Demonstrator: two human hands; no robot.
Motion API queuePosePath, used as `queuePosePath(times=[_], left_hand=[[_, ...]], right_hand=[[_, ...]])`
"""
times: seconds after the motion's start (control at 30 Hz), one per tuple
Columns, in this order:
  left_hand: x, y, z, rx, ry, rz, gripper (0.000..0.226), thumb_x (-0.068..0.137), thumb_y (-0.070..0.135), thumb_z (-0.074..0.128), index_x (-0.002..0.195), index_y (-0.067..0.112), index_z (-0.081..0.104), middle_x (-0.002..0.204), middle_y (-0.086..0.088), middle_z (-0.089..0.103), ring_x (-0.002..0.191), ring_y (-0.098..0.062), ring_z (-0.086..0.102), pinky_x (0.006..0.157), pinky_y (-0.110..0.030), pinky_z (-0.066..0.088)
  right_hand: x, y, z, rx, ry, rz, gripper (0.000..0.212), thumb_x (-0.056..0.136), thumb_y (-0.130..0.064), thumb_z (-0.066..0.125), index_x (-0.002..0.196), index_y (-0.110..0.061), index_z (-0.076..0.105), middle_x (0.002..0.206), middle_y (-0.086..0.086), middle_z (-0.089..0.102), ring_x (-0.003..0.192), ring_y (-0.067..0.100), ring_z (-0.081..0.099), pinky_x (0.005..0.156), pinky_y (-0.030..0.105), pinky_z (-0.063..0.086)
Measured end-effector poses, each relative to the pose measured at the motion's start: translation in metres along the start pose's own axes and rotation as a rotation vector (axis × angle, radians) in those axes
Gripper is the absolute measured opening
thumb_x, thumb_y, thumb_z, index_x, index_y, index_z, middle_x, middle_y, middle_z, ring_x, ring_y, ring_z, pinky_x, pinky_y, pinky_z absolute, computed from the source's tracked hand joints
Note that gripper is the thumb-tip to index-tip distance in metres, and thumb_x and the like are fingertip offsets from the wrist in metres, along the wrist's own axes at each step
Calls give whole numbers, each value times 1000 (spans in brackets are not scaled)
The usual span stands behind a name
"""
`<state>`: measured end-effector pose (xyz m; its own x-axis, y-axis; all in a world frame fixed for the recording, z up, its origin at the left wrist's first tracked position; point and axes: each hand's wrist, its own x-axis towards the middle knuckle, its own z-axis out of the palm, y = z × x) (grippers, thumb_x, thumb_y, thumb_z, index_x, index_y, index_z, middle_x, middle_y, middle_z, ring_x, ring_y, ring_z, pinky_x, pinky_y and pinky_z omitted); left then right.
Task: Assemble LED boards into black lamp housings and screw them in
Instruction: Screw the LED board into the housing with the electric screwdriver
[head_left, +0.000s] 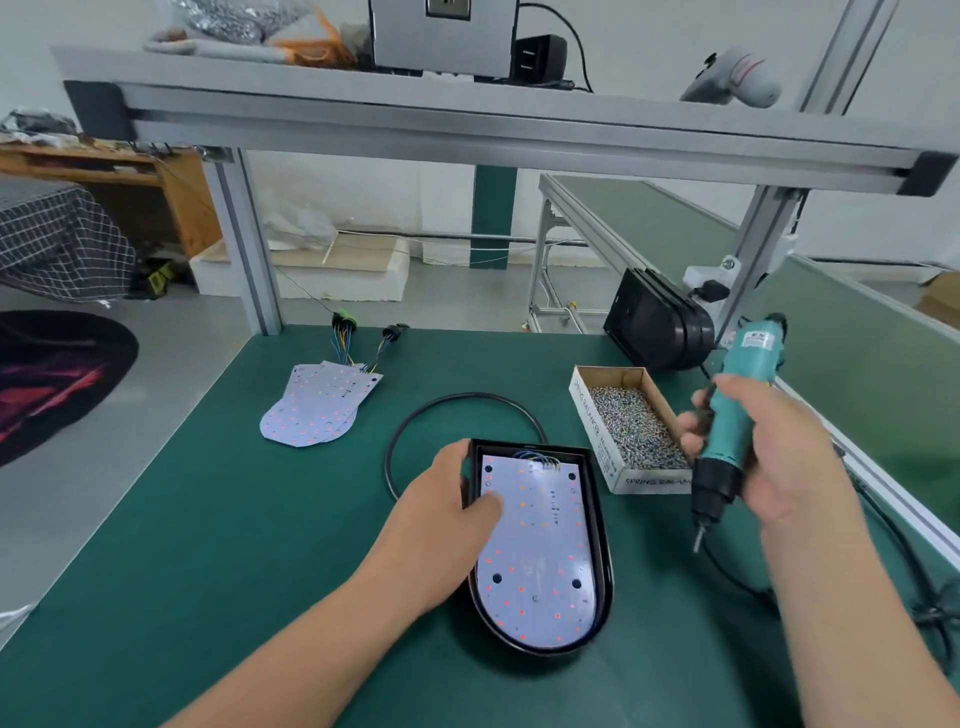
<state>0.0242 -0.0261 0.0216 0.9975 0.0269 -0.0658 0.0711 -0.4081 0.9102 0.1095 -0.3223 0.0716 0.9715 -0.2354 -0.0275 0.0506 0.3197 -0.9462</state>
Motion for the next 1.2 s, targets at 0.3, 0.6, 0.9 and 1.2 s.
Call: queuePosePath(times=[0.3, 0.6, 0.9, 1.2], left_hand=[[-1, 5, -4, -206, -18, -22, 58, 82, 27, 53, 136, 49, 56, 97, -1, 74, 78, -11, 62, 85, -48, 58], [-4, 17, -12, -492, -5, -59, 48, 72, 17, 57, 111, 43, 68, 94, -21, 72, 75, -26, 66, 76, -42, 54], [1, 10, -18, -606, -22, -175, 23, 99, 31, 73, 110, 11, 76, 109, -15, 80, 103, -41, 76, 86, -52, 65], [3, 9, -19, -631, -27, -209, 23, 101, 24, 69, 115, 6, 72, 110, -18, 80, 101, -42, 77, 89, -59, 63]], right_hand=[[14, 7, -60, -768, 70, -51, 29, 99, -19, 71, 123, -17, 56, 101, 10, 66, 69, 25, 74, 55, 39, 59], [15, 4, -63, -1325, 70, -93, 20, 98, -34, 66, 94, -18, 56, 87, 7, 65, 79, 24, 61, 69, 42, 45], [14, 3, -58, -1374, 117, -103, 24, 100, -28, 64, 98, -7, 54, 92, 15, 60, 76, 29, 57, 62, 40, 39], [9, 1, -56, -1249, 51, -143, 18, 96, -22, 69, 101, -15, 53, 97, 15, 63, 82, 36, 62, 71, 43, 50]])
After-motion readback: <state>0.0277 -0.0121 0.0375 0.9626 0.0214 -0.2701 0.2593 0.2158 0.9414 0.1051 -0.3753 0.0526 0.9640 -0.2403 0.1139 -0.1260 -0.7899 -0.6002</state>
